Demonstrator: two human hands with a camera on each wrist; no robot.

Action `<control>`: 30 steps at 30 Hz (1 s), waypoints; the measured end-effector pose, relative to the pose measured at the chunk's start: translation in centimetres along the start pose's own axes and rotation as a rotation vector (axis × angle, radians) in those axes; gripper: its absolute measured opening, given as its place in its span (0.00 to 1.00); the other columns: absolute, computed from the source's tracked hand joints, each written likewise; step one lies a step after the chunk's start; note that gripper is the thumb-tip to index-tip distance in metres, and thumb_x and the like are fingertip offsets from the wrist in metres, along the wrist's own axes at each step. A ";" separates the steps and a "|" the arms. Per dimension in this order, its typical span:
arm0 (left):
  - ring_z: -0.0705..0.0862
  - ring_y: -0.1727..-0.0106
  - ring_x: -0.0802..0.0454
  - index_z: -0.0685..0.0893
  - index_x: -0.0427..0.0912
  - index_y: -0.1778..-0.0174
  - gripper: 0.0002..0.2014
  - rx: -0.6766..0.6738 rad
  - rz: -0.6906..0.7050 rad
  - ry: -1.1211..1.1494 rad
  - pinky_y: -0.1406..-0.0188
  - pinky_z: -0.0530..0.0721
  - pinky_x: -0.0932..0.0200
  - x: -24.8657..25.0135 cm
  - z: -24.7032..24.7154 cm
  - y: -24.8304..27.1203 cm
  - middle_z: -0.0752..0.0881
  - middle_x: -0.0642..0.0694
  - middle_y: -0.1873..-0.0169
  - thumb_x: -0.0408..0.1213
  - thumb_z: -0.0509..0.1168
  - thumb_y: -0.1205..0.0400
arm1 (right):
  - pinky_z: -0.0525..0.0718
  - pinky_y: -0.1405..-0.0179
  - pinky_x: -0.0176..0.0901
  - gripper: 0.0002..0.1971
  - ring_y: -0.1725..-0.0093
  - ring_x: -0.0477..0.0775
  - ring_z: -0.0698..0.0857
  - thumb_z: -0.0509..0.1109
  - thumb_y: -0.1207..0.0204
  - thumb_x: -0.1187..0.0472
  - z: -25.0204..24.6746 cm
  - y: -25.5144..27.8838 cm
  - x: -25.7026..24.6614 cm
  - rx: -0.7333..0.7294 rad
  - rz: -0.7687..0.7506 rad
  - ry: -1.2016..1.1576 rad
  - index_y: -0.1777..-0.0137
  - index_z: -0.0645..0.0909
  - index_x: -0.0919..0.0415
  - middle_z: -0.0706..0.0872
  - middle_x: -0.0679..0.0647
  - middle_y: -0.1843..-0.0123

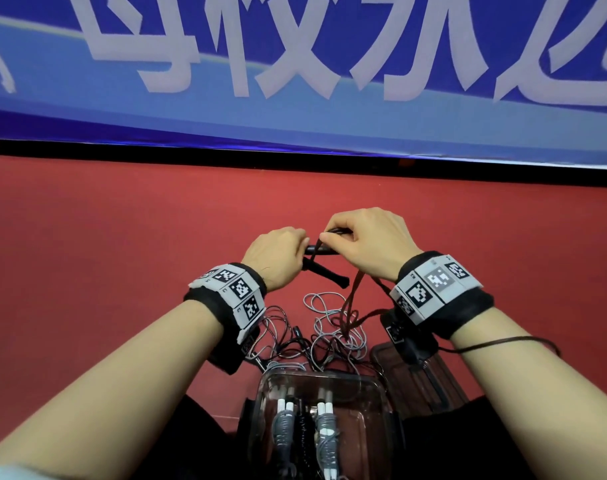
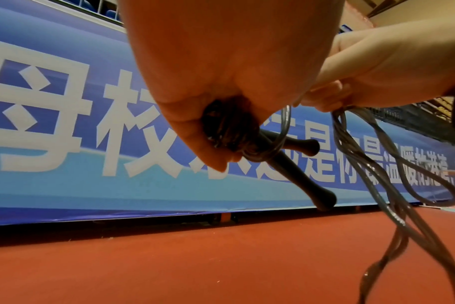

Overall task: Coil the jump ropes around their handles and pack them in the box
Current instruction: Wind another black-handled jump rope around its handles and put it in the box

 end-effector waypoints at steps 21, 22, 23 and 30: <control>0.74 0.72 0.48 0.74 0.44 0.64 0.28 0.082 0.322 -0.015 0.72 0.65 0.53 2.9 -1.4 2.1 0.76 0.52 0.74 0.70 0.59 0.23 | 0.80 0.55 0.42 0.09 0.63 0.44 0.84 0.71 0.21 0.48 0.5 0.0 3.4 -0.282 0.057 -0.456 0.58 0.89 0.49 0.90 0.46 0.64; 0.73 0.72 0.48 0.73 0.45 0.65 0.27 0.097 0.368 -0.015 0.72 0.64 0.53 3.2 -1.6 2.3 0.74 0.53 0.74 0.68 0.59 0.21 | 0.78 0.59 0.35 0.09 0.66 0.38 0.82 0.71 0.21 0.50 0.6 0.1 3.3 -0.309 0.059 -0.492 0.58 0.89 0.50 0.88 0.42 0.67; 0.71 0.72 0.48 0.72 0.47 0.65 0.25 0.120 0.410 -0.009 0.72 0.63 0.54 3.5 -1.7 2.4 0.73 0.54 0.75 0.67 0.57 0.20 | 0.75 0.63 0.31 0.09 0.70 0.36 0.79 0.71 0.21 0.50 0.7 0.2 3.3 -0.323 0.071 -0.525 0.58 0.89 0.51 0.86 0.40 0.71; 0.77 0.74 0.59 0.77 0.49 0.41 0.12 0.319 0.262 0.471 0.68 0.72 0.61 3.0 -3.9 2.2 0.80 0.55 0.76 0.50 0.55 0.14 | 0.67 0.71 0.37 0.18 0.74 0.45 0.69 0.66 0.17 0.54 1.9 0.4 5.4 -0.185 0.298 -0.875 0.68 0.79 0.61 0.73 0.52 0.73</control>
Point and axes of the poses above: each hand's wrist, its own y-axis away from the middle knuckle, its own z-axis out of the palm, x = y × z, the point moved 7 cm from there along -y, towards the middle knuckle
